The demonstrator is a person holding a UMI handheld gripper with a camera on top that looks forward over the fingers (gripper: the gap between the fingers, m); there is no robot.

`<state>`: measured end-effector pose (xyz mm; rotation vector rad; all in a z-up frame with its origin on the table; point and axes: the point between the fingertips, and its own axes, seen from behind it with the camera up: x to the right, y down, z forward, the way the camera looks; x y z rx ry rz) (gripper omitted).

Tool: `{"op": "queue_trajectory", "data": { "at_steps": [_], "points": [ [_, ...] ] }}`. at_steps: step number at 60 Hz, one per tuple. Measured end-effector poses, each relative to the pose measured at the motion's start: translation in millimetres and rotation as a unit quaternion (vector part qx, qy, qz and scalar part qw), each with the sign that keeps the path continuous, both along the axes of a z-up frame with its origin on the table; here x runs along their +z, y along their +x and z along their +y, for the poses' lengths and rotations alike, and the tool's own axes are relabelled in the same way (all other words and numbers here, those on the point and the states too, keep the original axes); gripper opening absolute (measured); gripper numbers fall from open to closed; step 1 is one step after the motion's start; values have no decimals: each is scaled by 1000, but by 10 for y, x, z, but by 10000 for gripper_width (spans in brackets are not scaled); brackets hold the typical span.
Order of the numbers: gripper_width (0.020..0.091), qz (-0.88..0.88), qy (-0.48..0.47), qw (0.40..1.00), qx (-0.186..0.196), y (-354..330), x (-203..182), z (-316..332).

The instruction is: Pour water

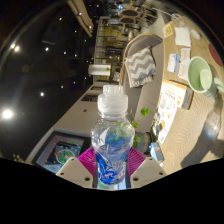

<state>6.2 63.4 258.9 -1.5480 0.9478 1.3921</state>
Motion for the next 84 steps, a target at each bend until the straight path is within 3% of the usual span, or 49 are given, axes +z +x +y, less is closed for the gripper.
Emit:
{"op": "queue_trajectory", "data": {
  "at_steps": [12, 22, 34, 45, 55, 67, 74, 84],
  "points": [
    [364, 257, -33, 966, -21, 644, -240, 187],
    [365, 351, -45, 934, -44, 1024, -477, 224],
    [363, 367, -74, 926, -40, 1122, -689, 253],
    [364, 161, -78, 984, -11, 1068, -621, 181],
    [366, -105, -26, 994, 3, 1348, -221, 22],
    [369, -399, 48, 915, -33, 2068, 295, -242],
    [371, -488, 57, 870, -47, 2425, 250, -295],
    [370, -587, 28, 807, -62, 2953, -159, -446]
  ]
}}
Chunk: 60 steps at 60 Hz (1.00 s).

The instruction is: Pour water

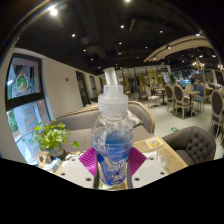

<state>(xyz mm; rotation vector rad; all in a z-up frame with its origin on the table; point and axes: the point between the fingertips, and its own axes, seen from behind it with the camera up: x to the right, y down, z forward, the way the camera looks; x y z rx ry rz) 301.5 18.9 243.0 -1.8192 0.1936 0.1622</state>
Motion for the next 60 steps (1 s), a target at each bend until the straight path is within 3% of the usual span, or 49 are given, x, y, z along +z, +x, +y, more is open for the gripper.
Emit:
{"op": "queue_trajectory", "data": {
  "at_steps": [23, 42, 55, 60],
  "points": [
    [370, -89, -58, 994, -27, 553, -1127, -232],
    [389, -94, -67, 993, -34, 595, -1602, -322],
    [508, -81, -93, 992, -41, 607, -1691, -366],
    [711, -73, -169, 982, -48, 694, -1947, -465]
  ]
}}
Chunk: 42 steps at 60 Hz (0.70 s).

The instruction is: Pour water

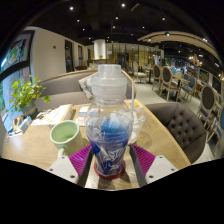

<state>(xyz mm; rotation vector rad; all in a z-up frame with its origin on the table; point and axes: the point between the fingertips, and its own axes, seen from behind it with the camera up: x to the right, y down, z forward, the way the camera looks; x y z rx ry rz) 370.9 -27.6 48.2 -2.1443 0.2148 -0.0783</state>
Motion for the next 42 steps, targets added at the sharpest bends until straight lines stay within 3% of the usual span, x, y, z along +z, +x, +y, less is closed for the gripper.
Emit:
{"op": "queue_trajectory", "data": {
  "at_steps": [3, 5, 20, 42],
  "points": [
    [833, -5, -3, 1000, -4, 31, -2, -71],
    [870, -9, -7, 1000, -5, 34, 38, -123],
    [855, 8, -34, 999, -16, -150, 591, -733],
    [856, -2, -41, 999, -34, -904, 1852, -1926]
  ]
}}
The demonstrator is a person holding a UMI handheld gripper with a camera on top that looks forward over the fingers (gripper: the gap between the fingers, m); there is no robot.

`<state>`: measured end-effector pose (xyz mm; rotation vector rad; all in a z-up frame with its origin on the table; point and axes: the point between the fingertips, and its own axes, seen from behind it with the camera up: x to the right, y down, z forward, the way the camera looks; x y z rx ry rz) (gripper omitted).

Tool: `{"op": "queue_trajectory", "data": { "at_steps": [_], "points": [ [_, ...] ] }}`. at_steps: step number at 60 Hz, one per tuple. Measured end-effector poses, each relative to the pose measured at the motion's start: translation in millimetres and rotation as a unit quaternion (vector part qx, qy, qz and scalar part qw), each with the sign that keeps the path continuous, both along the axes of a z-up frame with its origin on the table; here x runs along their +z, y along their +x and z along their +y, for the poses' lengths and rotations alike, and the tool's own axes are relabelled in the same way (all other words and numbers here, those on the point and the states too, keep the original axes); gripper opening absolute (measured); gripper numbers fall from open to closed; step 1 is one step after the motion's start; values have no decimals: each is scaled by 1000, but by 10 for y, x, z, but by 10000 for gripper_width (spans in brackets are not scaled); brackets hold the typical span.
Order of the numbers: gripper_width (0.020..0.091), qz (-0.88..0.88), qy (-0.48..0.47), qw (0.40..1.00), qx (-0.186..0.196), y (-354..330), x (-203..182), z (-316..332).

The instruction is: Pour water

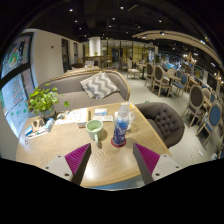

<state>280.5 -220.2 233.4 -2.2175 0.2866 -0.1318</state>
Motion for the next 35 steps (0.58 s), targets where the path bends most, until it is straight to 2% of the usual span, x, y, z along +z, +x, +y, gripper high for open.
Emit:
{"op": "queue_trajectory", "data": {
  "at_steps": [16, 35],
  "points": [
    [860, -24, 13, 1000, 14, -438, 407, -387],
    [859, -20, 12, 1000, 12, -527, 500, -540]
  ]
}}
